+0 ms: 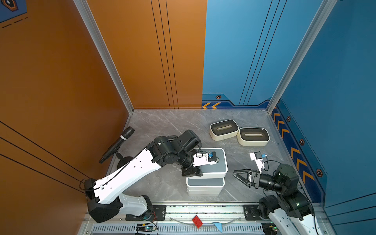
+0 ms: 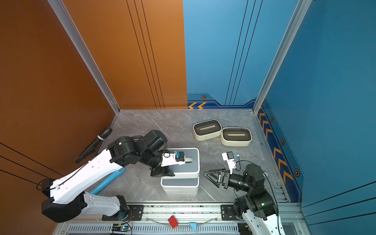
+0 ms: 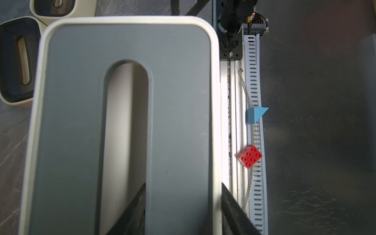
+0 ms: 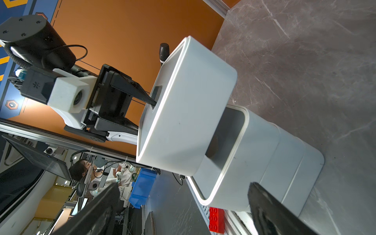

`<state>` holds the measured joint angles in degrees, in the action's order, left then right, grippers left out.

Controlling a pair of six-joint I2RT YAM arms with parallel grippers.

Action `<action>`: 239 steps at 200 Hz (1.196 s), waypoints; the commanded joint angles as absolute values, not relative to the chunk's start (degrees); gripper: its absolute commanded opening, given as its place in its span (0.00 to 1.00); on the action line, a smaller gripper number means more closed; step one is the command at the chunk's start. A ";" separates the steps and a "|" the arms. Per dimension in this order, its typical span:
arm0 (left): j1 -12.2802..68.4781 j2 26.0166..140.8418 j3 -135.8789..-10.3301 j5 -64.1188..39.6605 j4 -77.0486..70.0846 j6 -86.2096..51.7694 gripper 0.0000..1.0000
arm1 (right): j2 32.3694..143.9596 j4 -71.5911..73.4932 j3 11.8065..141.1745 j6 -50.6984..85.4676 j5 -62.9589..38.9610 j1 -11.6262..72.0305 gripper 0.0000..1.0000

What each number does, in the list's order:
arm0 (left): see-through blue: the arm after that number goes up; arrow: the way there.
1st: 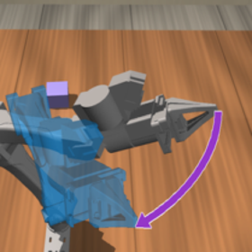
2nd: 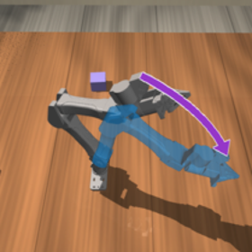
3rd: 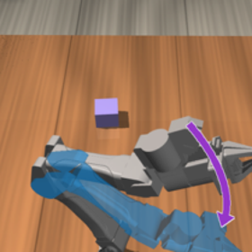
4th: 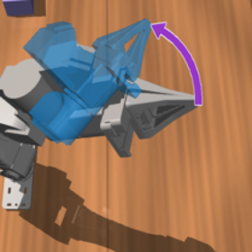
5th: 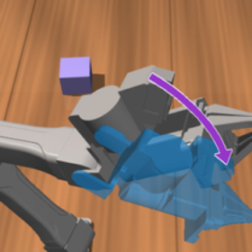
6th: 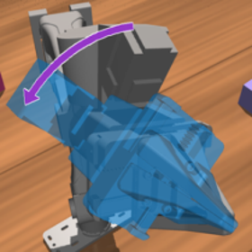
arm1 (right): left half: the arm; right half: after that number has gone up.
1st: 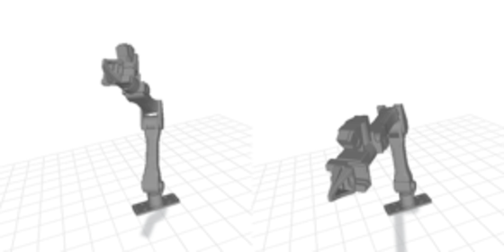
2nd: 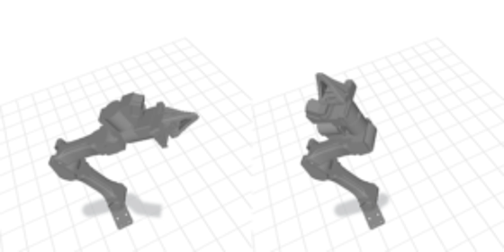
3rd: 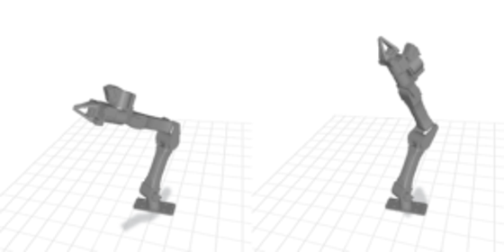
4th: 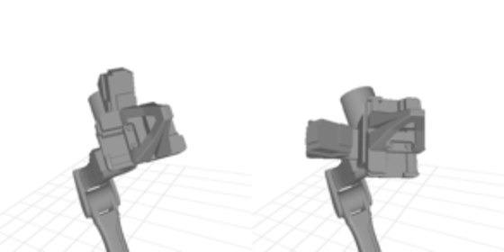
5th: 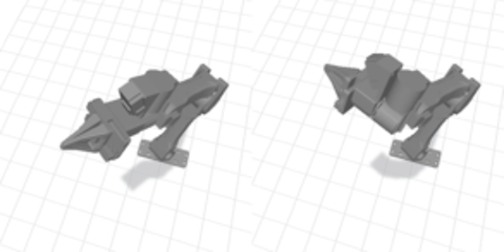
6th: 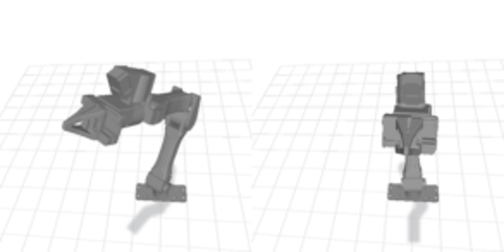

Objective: Stack the tissue boxes
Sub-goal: Place the tissue box at the tissue box.

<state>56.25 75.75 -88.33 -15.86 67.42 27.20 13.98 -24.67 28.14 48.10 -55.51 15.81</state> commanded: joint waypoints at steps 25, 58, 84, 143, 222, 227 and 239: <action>57.43 74.27 -88.95 -17.05 67.03 27.64 0.46 | 12.82 -26.28 29.27 47.57 -56.53 16.17 1.00; 58.18 74.18 -88.68 -16.45 66.97 27.76 0.45 | 13.71 -24.98 29.61 47.94 -57.04 16.17 1.00; 58.51 74.31 -88.92 -16.49 67.21 27.76 0.45 | 14.13 -24.62 30.18 48.08 -57.48 16.17 1.00; 58.90 73.65 -88.77 -16.34 68.50 27.60 0.45 | 15.16 -24.24 30.72 47.83 -58.32 16.17 1.00; 59.24 73.17 -87.63 -17.13 68.91 28.01 0.45 | 13.78 -24.79 30.48 48.25 -58.61 16.17 1.00; 59.30 73.21 -87.63 -16.94 68.91 28.01 0.45 | 13.64 -24.72 30.63 48.25 -58.84 16.17 1.00; 59.46 73.30 -87.46 -16.53 68.87 27.87 0.45 | 13.09 -24.70 30.59 48.32 -58.87 16.17 1.00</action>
<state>58.61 74.67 -88.01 -15.84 69.06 27.20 14.57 -24.99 28.99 48.10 -57.08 15.81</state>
